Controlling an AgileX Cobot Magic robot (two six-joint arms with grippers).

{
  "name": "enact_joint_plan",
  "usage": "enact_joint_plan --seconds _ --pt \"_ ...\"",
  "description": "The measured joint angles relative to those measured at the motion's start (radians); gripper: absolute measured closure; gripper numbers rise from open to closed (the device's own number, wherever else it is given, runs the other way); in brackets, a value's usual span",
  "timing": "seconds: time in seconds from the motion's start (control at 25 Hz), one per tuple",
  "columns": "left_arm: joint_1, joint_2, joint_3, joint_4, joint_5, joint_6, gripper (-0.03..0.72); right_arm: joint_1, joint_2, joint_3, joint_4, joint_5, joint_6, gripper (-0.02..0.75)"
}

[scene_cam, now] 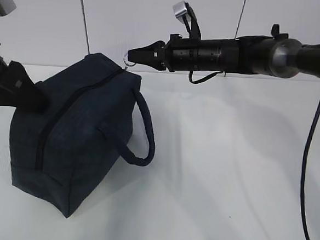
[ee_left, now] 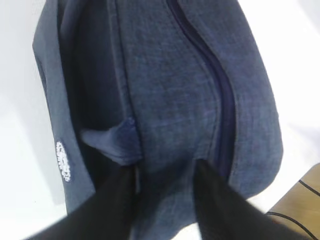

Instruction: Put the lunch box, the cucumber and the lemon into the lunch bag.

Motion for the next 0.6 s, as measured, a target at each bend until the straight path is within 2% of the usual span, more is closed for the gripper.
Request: enact_joint_plan --seconds 0.12,0.2,0.32,0.6 --pt "0.000 0.000 0.000 0.000 -0.005 -0.002 0.298 -0.002 0.000 0.000 -0.002 0.002 0.000 0.730" --pt "0.000 0.000 0.000 0.001 -0.005 -0.002 0.267 -0.002 0.000 0.000 -0.002 0.003 0.000 0.730" --pt "0.000 -0.002 -0.030 0.005 -0.005 -0.016 0.251 -0.002 0.000 0.000 -0.003 0.005 -0.001 0.730" --pt "0.000 -0.003 -0.193 0.005 -0.050 -0.031 0.250 -0.002 0.000 0.000 -0.003 0.006 -0.001 0.730"
